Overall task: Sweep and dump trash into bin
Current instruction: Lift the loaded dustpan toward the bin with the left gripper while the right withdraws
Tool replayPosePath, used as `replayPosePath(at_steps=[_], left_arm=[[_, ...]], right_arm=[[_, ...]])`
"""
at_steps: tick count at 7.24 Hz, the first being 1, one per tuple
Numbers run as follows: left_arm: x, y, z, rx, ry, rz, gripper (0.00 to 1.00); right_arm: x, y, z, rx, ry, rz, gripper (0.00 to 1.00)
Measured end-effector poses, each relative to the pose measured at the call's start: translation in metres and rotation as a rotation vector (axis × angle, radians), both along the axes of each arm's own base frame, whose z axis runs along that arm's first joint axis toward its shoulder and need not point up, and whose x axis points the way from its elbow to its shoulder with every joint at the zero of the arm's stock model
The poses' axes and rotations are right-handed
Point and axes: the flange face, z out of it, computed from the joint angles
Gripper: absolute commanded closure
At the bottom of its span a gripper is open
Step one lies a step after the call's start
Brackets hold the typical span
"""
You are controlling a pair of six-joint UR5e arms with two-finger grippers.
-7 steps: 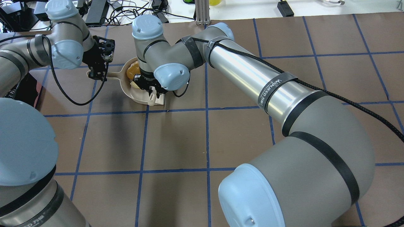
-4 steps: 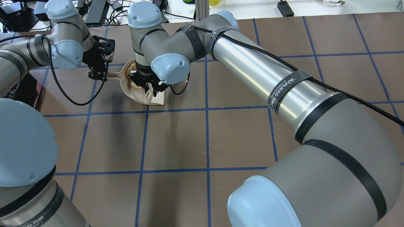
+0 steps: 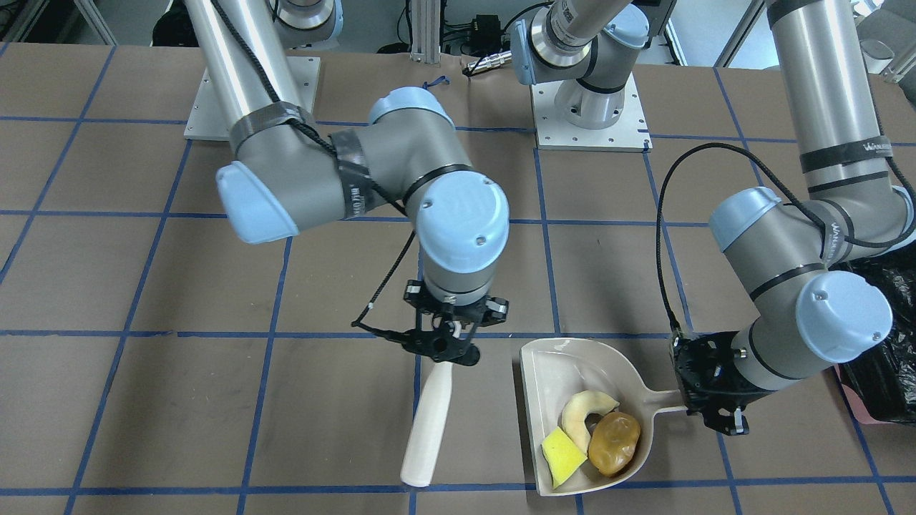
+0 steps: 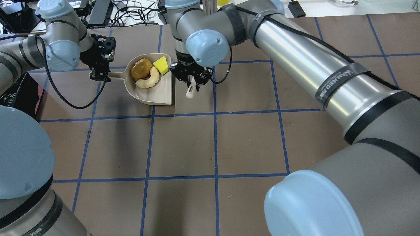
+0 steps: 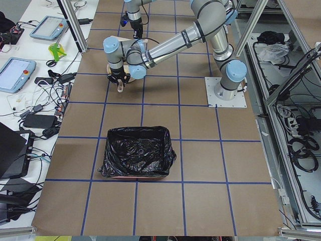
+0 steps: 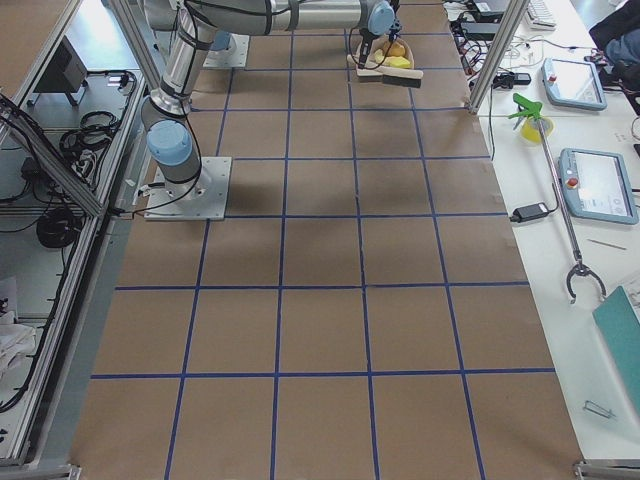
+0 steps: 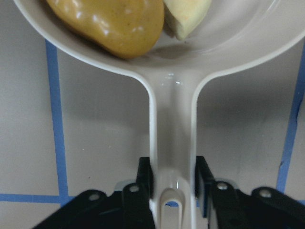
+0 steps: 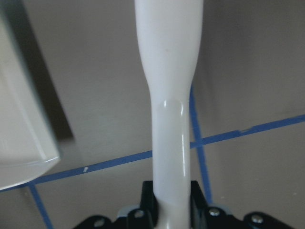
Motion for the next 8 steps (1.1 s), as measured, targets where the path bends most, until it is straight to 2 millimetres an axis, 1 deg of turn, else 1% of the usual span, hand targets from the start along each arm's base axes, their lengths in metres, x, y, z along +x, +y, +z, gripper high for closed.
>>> replayPosePath(at_steps=[1,2,3,4,5,6,7,8], left_arm=[[0.015,0.001,0.012,-0.01,0.013,0.02,0.99],[0.043,0.001,0.028,-0.021,0.04,0.056,0.99],[0.076,0.0,0.047,-0.019,0.066,0.089,0.99],[0.112,0.0,0.071,-0.012,0.082,0.115,0.99],[0.149,0.003,0.098,-0.007,0.087,0.127,0.99],[0.19,0.012,0.125,-0.007,0.086,0.114,0.99],[0.242,0.028,0.146,-0.012,0.083,0.091,1.0],[0.298,0.05,0.16,-0.019,0.079,0.058,1.0]], right_arm=[[-0.053,-0.007,0.003,0.012,-0.001,0.018,1.0],[-0.112,-0.01,0.004,0.023,-0.01,0.032,1.0],[-0.168,-0.011,0.003,0.026,-0.011,0.05,1.0],[-0.221,-0.011,0.001,0.026,-0.001,0.071,1.0],[-0.269,-0.011,0.001,0.029,0.001,0.089,1.0],[-0.315,-0.009,-0.002,0.035,-0.003,0.103,1.0],[-0.357,-0.004,-0.011,0.03,-0.001,0.125,1.0],[-0.388,0.001,-0.02,0.008,0.011,0.168,1.0]])
